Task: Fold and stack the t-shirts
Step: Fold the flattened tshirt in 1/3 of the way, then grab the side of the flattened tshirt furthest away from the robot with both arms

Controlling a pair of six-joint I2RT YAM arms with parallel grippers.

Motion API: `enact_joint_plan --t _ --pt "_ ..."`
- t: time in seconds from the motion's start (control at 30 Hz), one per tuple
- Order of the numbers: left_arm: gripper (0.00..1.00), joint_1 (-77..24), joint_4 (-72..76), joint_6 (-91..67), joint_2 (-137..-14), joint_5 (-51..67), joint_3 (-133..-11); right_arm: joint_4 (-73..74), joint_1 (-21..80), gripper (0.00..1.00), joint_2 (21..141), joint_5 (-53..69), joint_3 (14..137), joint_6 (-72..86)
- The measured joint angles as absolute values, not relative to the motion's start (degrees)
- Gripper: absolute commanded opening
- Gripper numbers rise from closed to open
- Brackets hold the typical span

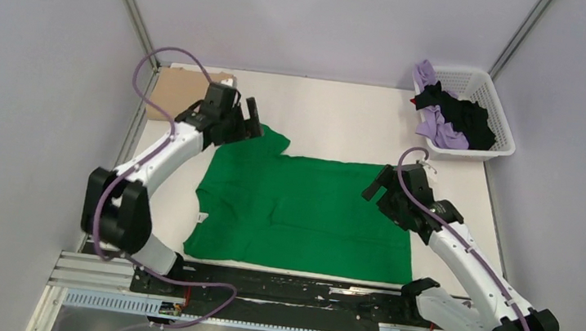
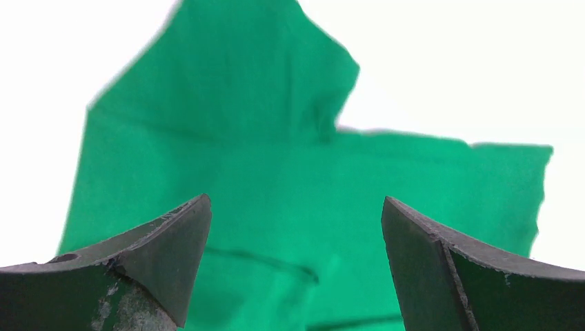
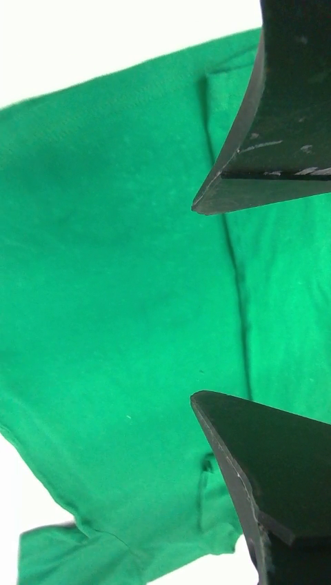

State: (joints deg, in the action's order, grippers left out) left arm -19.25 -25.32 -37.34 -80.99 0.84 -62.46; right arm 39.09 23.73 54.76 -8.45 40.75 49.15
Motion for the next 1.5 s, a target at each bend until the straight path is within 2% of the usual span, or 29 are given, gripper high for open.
enact_joint_plan --t 0.13,0.37,0.63,1.0,1.2,1.27,1.37,1.4,1.5 --pt "1.0 -15.7 -26.39 -32.29 -96.07 -0.89 -76.49 37.06 21.96 1.0 58.13 -11.25 41.34 47.64" --pt "0.94 -13.61 -33.34 -22.96 -121.08 -1.89 -102.06 33.58 18.59 1.0 63.59 -11.77 41.45 44.73" --pt "0.7 -13.63 -41.41 -16.99 -137.16 -3.6 -119.81 31.62 16.03 1.0 66.22 -10.2 41.41 42.96" --pt "0.53 -13.63 -43.07 -14.68 -139.63 -2.85 -121.99 30.35 14.9 1.0 66.17 -9.43 39.94 42.5" --pt "0.51 -13.85 -41.89 -12.69 -138.89 -2.44 -120.2 30.09 14.52 1.0 66.0 -9.41 39.31 42.3" --pt "0.43 -14.13 -41.04 -12.32 -137.84 -2.44 -118.28 30.06 14.46 1.0 65.8 -9.37 39.29 42.3" --pt "0.24 -14.61 -40.25 -12.05 -136.68 -2.22 -116.16 30.02 14.39 1.0 65.69 -9.34 39.29 42.3" --pt "0.21 -14.7 -40.1 -12.23 -136.55 -2.07 -115.9 30.0 14.35 1.0 65.65 -9.37 39.29 42.3" --pt "0.0 -14.94 -39.51 -12.43 -136.33 -1.72 -115.37 29.98 13.98 1.0 65.6 -9.5 39.29 42.33"
